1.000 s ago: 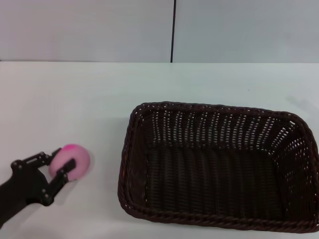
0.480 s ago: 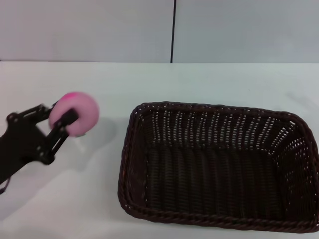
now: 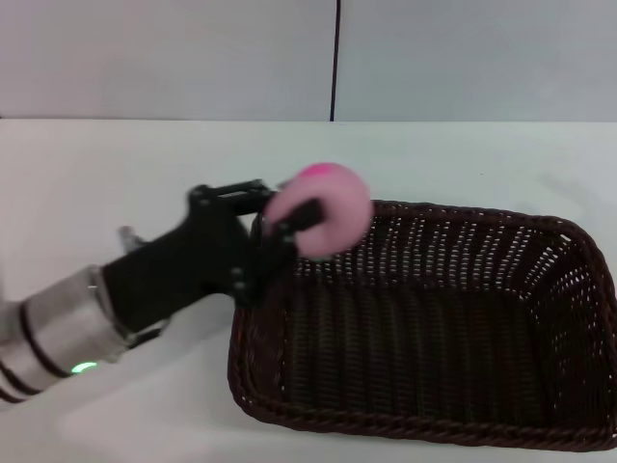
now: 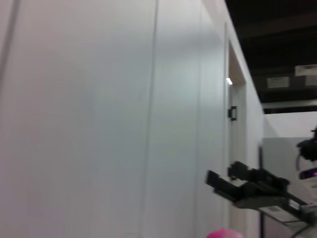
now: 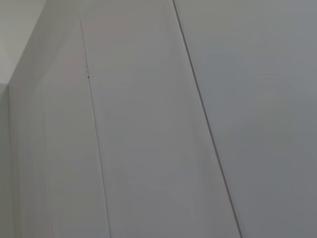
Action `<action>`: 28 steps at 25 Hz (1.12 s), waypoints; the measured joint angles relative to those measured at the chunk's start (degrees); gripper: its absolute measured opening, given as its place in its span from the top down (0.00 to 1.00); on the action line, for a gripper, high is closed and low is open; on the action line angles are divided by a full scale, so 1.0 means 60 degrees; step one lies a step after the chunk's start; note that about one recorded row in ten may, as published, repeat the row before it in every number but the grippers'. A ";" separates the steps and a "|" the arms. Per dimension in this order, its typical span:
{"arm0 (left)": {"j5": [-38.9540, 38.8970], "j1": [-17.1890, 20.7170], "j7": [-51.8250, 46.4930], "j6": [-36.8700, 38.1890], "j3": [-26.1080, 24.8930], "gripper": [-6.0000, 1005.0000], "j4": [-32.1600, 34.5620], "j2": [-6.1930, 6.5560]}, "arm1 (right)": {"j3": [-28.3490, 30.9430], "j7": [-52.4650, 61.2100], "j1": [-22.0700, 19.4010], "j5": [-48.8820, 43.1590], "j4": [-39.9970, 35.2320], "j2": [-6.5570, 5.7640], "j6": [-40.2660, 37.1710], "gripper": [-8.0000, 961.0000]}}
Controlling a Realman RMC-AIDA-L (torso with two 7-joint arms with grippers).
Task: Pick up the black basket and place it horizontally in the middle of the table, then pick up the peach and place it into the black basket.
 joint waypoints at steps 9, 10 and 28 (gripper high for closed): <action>0.0538 -0.0209 0.0677 -0.2335 0.0575 0.68 -0.1605 0.0024 | 0.0025 -0.0072 0.0008 0.0000 0.0056 -0.0020 0.0076 0.33; 0.0562 -0.0205 0.0694 -0.2449 0.0575 0.65 -0.1660 0.0025 | 0.0026 -0.0097 0.0009 0.0000 0.0057 -0.0024 0.0079 0.33; 0.0521 0.0939 0.0599 -0.1174 -0.2724 0.19 0.0163 0.0126 | 0.0874 -0.0856 -0.0011 0.0000 0.0674 -0.0022 0.0093 0.34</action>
